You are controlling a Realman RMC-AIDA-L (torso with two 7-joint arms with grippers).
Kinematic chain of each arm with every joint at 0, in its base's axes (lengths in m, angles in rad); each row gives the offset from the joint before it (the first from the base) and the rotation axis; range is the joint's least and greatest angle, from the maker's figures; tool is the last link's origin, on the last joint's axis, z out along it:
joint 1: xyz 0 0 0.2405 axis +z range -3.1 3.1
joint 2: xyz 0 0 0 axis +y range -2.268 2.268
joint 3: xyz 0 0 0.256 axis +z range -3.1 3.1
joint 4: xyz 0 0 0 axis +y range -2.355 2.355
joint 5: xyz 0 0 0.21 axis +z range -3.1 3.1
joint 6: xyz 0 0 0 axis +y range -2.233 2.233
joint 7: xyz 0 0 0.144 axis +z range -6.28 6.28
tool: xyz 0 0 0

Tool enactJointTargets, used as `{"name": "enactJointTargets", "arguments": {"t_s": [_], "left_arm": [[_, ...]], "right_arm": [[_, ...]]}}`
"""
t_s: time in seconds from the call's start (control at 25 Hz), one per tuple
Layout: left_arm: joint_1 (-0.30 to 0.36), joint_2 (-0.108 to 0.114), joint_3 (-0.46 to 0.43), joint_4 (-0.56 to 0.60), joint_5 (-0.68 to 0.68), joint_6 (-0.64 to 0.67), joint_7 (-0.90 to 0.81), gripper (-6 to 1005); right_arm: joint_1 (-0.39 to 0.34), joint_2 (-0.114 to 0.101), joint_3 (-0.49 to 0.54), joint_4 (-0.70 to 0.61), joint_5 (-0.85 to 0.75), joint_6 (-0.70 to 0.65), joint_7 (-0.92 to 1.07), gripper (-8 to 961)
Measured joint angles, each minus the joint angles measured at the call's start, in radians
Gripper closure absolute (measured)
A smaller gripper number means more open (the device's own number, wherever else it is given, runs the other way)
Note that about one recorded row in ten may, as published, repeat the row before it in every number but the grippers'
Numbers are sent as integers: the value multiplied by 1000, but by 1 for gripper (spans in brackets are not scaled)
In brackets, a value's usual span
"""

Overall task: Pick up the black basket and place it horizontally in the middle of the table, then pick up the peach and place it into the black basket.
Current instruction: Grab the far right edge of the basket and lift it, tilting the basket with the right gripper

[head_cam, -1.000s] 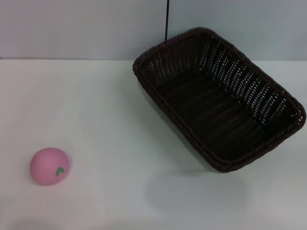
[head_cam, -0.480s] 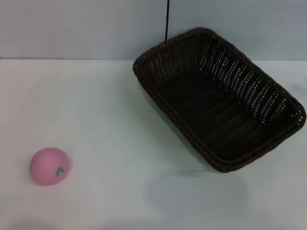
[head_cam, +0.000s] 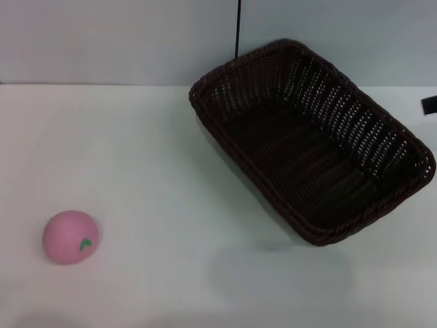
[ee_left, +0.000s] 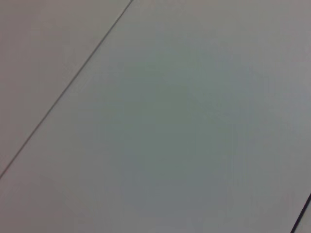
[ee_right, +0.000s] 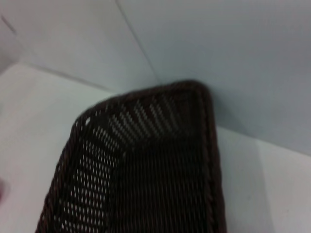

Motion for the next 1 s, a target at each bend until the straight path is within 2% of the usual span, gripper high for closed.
{"name": "enactJointTargets", "arguments": {"t_s": [0.08, 0.16, 0.4, 0.68, 1.0], "left_arm": [[5, 0, 6, 0, 0, -3, 0, 157], [7, 0, 16, 0, 0, -3, 0, 157], [9, 0, 25, 0, 0, -7, 0, 157], [9, 0, 25, 0, 0, -9, 0, 157], [9, 1, 25, 0, 0, -14, -12, 156]], "right_arm": [[14, 9, -66, 4, -25, 5, 12, 314], [18, 14, -78, 4, -36, 7, 13, 314], [45, 50, -98, 4, -131, 28, 15, 313], [45, 70, -136, 18, -145, 51, 7, 313], [50, 69, -178, 92, -165, 106, -5, 334]]}}
